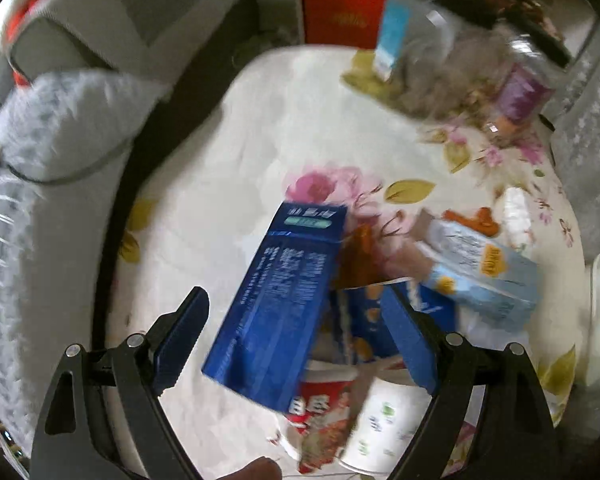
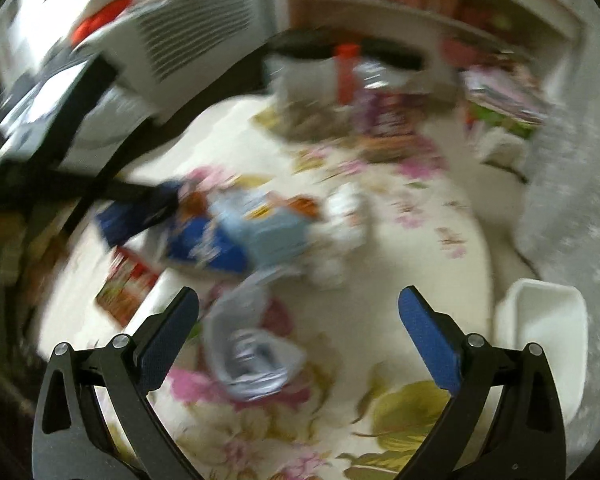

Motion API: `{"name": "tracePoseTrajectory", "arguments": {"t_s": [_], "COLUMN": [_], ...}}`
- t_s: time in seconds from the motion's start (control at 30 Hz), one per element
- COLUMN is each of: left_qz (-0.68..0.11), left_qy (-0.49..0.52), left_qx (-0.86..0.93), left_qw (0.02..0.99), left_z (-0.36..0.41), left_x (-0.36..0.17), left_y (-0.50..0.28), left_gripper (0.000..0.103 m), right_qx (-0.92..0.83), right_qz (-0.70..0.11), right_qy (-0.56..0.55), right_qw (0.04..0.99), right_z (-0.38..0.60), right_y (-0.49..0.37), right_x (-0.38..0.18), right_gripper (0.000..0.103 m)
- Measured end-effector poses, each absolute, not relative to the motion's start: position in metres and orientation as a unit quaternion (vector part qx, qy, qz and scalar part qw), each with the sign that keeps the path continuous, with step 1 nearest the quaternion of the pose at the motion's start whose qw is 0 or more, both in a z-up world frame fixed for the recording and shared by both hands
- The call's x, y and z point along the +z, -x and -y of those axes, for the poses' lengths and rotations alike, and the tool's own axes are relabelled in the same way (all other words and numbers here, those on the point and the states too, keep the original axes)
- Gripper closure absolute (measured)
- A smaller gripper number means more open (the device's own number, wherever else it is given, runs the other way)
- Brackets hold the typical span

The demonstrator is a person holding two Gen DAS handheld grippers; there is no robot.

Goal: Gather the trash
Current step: 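Grasp the blue toothpaste box with the left tool while the right tool grasps crumpled white paper, then carry box and paper over the white bin and release both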

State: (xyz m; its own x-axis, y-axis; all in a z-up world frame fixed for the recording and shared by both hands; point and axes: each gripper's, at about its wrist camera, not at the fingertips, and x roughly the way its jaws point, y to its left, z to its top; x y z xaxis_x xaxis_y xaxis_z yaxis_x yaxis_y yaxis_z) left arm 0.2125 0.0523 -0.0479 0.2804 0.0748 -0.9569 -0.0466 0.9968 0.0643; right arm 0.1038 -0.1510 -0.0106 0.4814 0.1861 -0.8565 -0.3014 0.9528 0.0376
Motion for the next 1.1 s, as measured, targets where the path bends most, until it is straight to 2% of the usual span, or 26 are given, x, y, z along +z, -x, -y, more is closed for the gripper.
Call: {"name": "tracePoseTrajectory", "arguments": {"t_s": [0.17, 0.27, 0.37, 0.4, 0.43, 0.47, 0.5, 0.6, 1.1], "left_qz": [-0.658, -0.663, -0.675, -0.680, -0.683, -0.687, -0.688, -0.682, -0.606], "left_qy": [0.026, 0.020, 0.026, 0.029, 0.032, 0.039, 0.044, 0.056, 0.069], "left_qx": [0.010, 0.006, -0.005, -0.005, -0.005, -0.004, -0.005, -0.003, 0.016], "left_qw": [0.753, 0.749, 0.737, 0.733, 0.730, 0.726, 0.724, 0.729, 0.792], "left_z": [-0.077, -0.079, -0.083, -0.085, -0.088, -0.091, -0.094, -0.101, -0.091], "left_x": [-0.089, -0.098, -0.102, -0.104, -0.106, -0.109, -0.110, -0.106, -0.041], "left_y": [-0.224, -0.228, -0.229, -0.228, -0.228, -0.227, -0.227, -0.224, -0.190], "left_gripper": [0.018, 0.018, 0.030, 0.035, 0.039, 0.044, 0.046, 0.049, 0.049], "right_qx": [0.176, 0.173, 0.171, 0.172, 0.173, 0.174, 0.173, 0.175, 0.178], "right_qz": [-0.530, -0.551, -0.576, -0.579, -0.586, -0.592, -0.600, -0.596, -0.525], "right_qy": [0.113, 0.127, 0.126, 0.125, 0.121, 0.117, 0.109, 0.093, 0.033], "right_qw": [0.822, 0.807, 0.789, 0.787, 0.782, 0.778, 0.774, 0.779, 0.832], "right_z": [0.125, 0.119, 0.116, 0.117, 0.117, 0.117, 0.118, 0.121, 0.132], "right_y": [-0.104, -0.107, -0.113, -0.114, -0.116, -0.117, -0.119, -0.121, -0.115], "right_x": [-0.036, -0.052, -0.067, -0.069, -0.072, -0.075, -0.077, -0.073, -0.026], "right_gripper": [0.007, 0.007, 0.007, 0.012, 0.024, 0.031, 0.044, 0.055, 0.057]}}
